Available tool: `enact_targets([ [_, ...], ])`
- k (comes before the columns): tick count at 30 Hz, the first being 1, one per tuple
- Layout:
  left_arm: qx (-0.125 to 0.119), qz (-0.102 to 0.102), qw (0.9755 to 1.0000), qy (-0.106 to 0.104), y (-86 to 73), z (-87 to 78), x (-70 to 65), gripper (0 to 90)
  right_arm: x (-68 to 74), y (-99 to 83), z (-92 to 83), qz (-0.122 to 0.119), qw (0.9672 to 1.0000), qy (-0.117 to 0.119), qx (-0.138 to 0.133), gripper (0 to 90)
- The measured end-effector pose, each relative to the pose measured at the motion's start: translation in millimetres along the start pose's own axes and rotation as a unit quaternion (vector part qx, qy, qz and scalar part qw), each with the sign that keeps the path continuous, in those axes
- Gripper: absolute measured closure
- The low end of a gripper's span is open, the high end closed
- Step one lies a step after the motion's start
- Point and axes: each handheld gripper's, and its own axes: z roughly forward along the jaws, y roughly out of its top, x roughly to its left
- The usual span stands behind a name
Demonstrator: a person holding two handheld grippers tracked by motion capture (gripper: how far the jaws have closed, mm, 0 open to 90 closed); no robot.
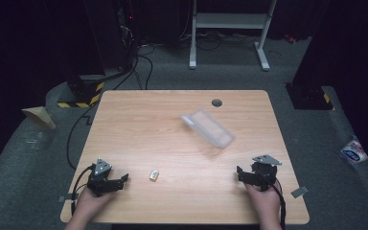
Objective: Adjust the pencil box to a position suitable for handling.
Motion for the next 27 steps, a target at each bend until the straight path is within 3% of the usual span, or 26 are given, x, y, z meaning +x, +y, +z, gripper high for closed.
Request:
enact_targets([
  [8,0.0,0.001,1.0,-0.001,-0.1,0.0,-0.1,18.3,8.3,2.9,-2.0,-0.018,0.9994,0.022,-0.018,8.8],
  [15,0.0,0.004,1.0,-0.001,-0.1,0.0,0.0,18.3,26.6,8.3,-3.7,-0.043,0.9978,0.033,-0.039,13.5],
  [18,0.001,0.002,1.0,0.0,-0.3,-0.3,-0.6,18.4,33.7,13.8,-4.0,-0.053,0.9968,0.046,-0.039,17.6],
  [27,0.0,0.001,1.0,-0.003,-0.4,-0.2,-0.1,18.4,52.2,36.2,9.4,-0.083,0.9941,0.053,-0.045,29.4],
])
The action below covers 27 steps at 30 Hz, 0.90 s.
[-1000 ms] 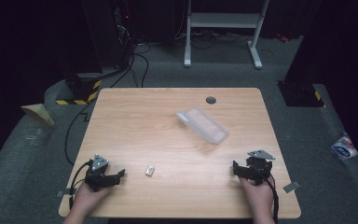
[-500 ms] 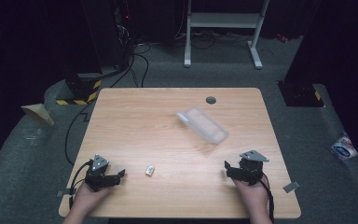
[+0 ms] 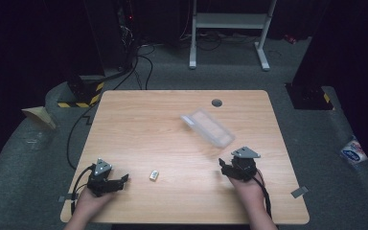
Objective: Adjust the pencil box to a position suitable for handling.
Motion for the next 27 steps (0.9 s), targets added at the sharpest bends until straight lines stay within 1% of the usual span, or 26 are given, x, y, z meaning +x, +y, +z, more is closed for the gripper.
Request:
enact_targets([
  [2,0.0,0.0,1.0,0.0,0.0,0.0,0.0,18.4,1.6,6.4,6.1,0.008,0.9999,0.012,-0.001,32.2],
  [4,0.0,0.0,1.0,0.0,0.0,0.0,0.0,18.4,2.5,12.5,12.9,0.007,0.9999,0.015,0.001,33.2],
  [8,0.0,0.0,1.0,0.0,0.0,0.0,-0.1,18.4,6.0,21.9,23.9,-0.006,1.0,0.005,-0.003,35.3],
  [10,0.0,0.0,1.0,0.0,0.0,0.0,0.0,18.5,5.8,26.1,30.0,-0.009,0.9999,0.006,-0.004,37.2],
  [11,0.0,0.0,1.0,0.0,0.0,0.0,0.0,18.4,6.0,27.0,32.1,-0.007,1.0,0.006,-0.003,38.3],
  [12,0.0,0.0,1.0,0.0,0.0,0.0,-0.1,18.4,5.8,28.0,35.0,-0.006,0.9999,0.009,-0.003,40.2],
  [14,0.0,0.0,1.0,0.0,0.0,0.0,-0.1,18.4,5.7,29.2,40.9,-0.01,0.9999,0.007,-0.001,42.9],
  [15,0.0,0.0,1.0,0.0,0.0,0.0,-0.1,18.4,4.8,29.9,45.1,-0.011,0.9999,0.01,0.001,45.7],
  [16,0.0,0.0,1.0,0.0,0.0,0.0,-0.1,18.4,4.8,29.9,45.1,-0.011,0.9999,0.01,0.001,45.7],
  [17,0.0,0.0,1.0,0.0,0.0,0.0,-0.1,18.5,3.9,30.4,47.9,-0.011,0.9999,0.011,-0.001,49.9],
  [18,0.0,0.0,1.0,0.0,0.0,0.0,-0.1,18.5,3.9,30.4,47.9,-0.011,0.9999,0.011,-0.001,49.9],
  [19,0.0,0.0,1.0,0.0,0.0,0.0,-0.1,18.4,3.3,31.3,49.6,-0.011,0.9998,0.015,0.0,53.3],
  [21,0.0,0.0,1.0,0.0,0.0,0.0,0.0,18.5,3.5,31.6,50.1,-0.015,0.9998,0.016,-0.002,54.5],
  [25,0.0,0.0,1.0,0.0,0.0,0.0,-0.1,18.4,5.5,31.9,50.1,-0.019,0.9997,0.017,-0.003,59.9],
  [27,0.0,0.0,1.0,0.0,0.0,0.0,-0.1,18.4,9.0,31.8,49.2,-0.023,0.9994,0.025,-0.006,62.9],
])
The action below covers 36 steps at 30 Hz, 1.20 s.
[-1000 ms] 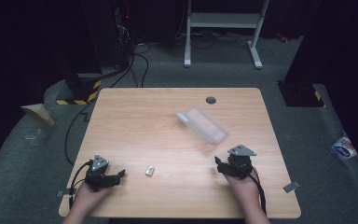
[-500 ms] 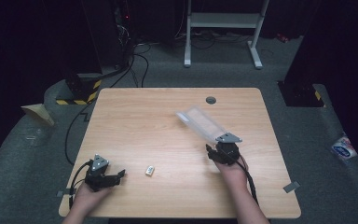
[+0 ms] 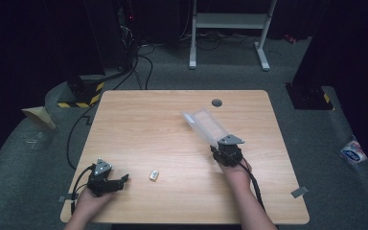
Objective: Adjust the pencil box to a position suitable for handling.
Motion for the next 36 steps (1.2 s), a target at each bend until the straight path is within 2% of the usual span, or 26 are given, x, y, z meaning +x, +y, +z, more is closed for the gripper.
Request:
enact_targets([
  [5,0.0,0.0,1.0,0.0,0.0,0.0,0.0,18.4,10.2,-0.7,-1.5,-0.006,0.9999,0.012,-0.004,63.8],
  [10,0.0,0.0,1.0,0.0,0.0,0.0,0.0,18.4,26.7,-3.7,-4.1,-0.006,0.9994,0.033,-0.013,63.1],
  [14,0.0,0.001,1.0,-0.001,-0.2,-0.2,0.0,18.4,39.2,-5.4,-9.5,0.0,0.9987,0.048,-0.019,56.1],
  [15,0.0,0.003,1.0,-0.001,-0.1,-0.3,0.2,18.5,41.5,-6.2,-13.2,0.008,0.9982,0.055,-0.021,55.0],
  [17,0.0,0.004,1.0,0.0,-0.1,-0.3,0.3,18.5,43.9,-8.1,-22.7,0.005,0.9976,0.061,-0.032,53.3],
  [18,0.0,0.001,1.0,-0.001,-0.2,-0.3,-0.1,18.5,44.1,-9.8,-32.8,0.002,0.9975,0.059,-0.04,52.3],
  [20,0.0,0.001,1.0,-0.002,-0.2,-0.2,-0.1,18.5,42.7,-10.5,-37.0,0.001,0.9976,0.054,-0.044,52.3],
  [24,0.001,0.008,1.0,-0.002,0.4,0.0,0.9,18.5,28.4,-13.0,-41.8,0.013,0.9988,0.02,-0.043,53.6],
  [26,0.002,0.009,1.0,-0.003,0.8,0.0,1.2,18.5,21.9,-13.7,-37.4,0.018,0.9992,0.004,-0.037,56.8],
  [29,0.002,0.006,1.0,-0.004,0.7,0.1,0.8,18.5,15.6,-14.3,-26.8,0.028,0.9993,-0.001,-0.026,60.2],
  [30,0.002,0.006,1.0,-0.004,0.7,0.1,0.8,18.5,14.5,-15.7,-18.4,0.032,0.9994,-0.009,-0.012,62.0],
  [34,0.001,0.012,0.9999,-0.001,0.4,-0.3,1.4,18.5,11.2,-18.6,-6.2,0.051,0.9985,-0.019,0.0,62.4],
  [36,0.001,0.004,1.0,-0.006,-0.2,-0.4,0.3,18.6,11.4,-19.2,-4.2,0.052,0.9984,-0.02,0.002,62.2],
])
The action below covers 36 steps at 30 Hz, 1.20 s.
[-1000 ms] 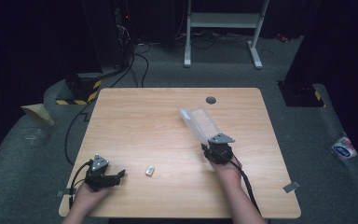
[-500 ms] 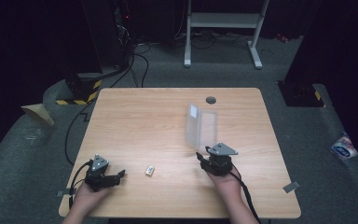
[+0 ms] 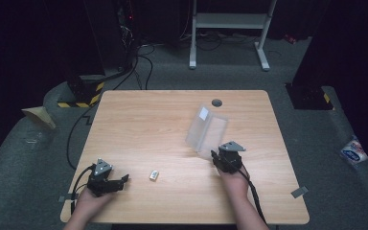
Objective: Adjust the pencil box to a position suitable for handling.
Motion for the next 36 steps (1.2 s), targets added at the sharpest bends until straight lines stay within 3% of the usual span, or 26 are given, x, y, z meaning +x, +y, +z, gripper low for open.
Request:
enact_targets([
  [6,0.001,0.006,1.0,0.002,0.3,-0.3,1.1,18.6,4.9,-1.1,2.2,0.0,1.0,0.002,0.006,54.3],
  [8,0.001,0.007,1.0,0.001,0.4,-0.2,1.3,18.6,9.9,-1.6,1.5,-0.011,0.9999,0.005,0.007,50.5],
  [20,0.0,0.007,1.0,0.002,0.4,0.1,0.9,18.6,34.7,-5.2,-5.9,-0.034,0.9993,0.016,0.0,45.8],
  [26,0.0,0.007,1.0,0.002,0.4,0.1,0.9,18.6,45.0,-5.4,-10.2,-0.045,0.9986,0.026,-0.009,45.5],
  [31,0.0,0.007,1.0,0.002,0.4,0.1,0.9,18.6,45.7,-1.4,-10.6,-0.048,0.9982,0.03,-0.019,46.4],
  [36,0.001,0.008,1.0,0.002,0.5,0.0,1.2,18.6,40.2,6.2,-0.9,-0.045,0.9983,0.033,-0.013,58.1],
])
